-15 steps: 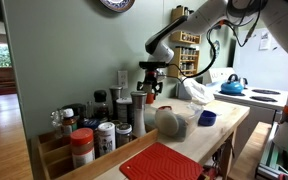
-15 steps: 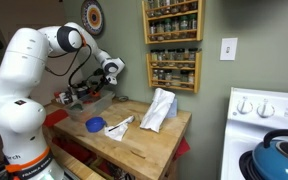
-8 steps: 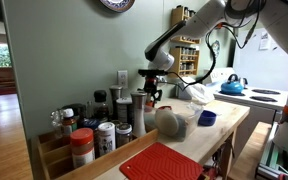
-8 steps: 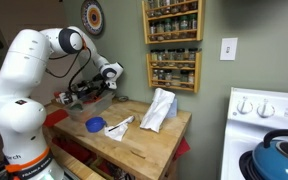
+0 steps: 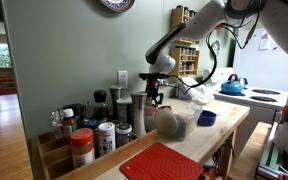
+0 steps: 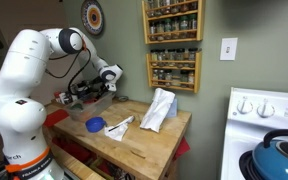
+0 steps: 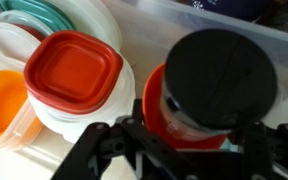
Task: Remove the orange bowl from the case, put it on the table, put the container with a black lid in the orange bowl and then put them both in the clear case
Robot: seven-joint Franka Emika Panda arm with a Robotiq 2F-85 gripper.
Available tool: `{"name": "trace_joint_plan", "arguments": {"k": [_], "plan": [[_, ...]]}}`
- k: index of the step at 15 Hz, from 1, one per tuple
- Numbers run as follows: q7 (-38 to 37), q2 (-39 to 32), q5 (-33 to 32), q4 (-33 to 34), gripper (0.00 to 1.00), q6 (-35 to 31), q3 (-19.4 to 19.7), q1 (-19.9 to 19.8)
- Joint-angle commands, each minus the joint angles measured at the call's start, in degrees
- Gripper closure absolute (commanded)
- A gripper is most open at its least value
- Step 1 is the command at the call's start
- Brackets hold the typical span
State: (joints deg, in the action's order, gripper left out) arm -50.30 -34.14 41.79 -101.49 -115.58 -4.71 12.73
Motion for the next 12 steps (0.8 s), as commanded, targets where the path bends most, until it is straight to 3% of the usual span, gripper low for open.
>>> {"name": "trace_joint_plan", "arguments": {"k": [1, 5, 6, 7, 10, 12], "plan": [[-2.2, -0.1, 0.5, -1.2, 0.51, -3.2, -0.3, 0.5], [-2.4, -0.4, 0.5, -1.5, 0.51, -3.7, -0.7, 0.4], [-2.5, -0.3, 0.3, -1.6, 0.47, -3.8, -0.6, 0.4], [-2.6, 0.0, 0.3, -1.8, 0.1, -3.9, -0.6, 0.4], [-1.3, 1.5, 0.2, -2.6, 0.01, -3.9, -0.8, 0.1], [-1.4, 2.9, -0.2, -3.0, 0.0, -3.0, -0.7, -0.1]]}}
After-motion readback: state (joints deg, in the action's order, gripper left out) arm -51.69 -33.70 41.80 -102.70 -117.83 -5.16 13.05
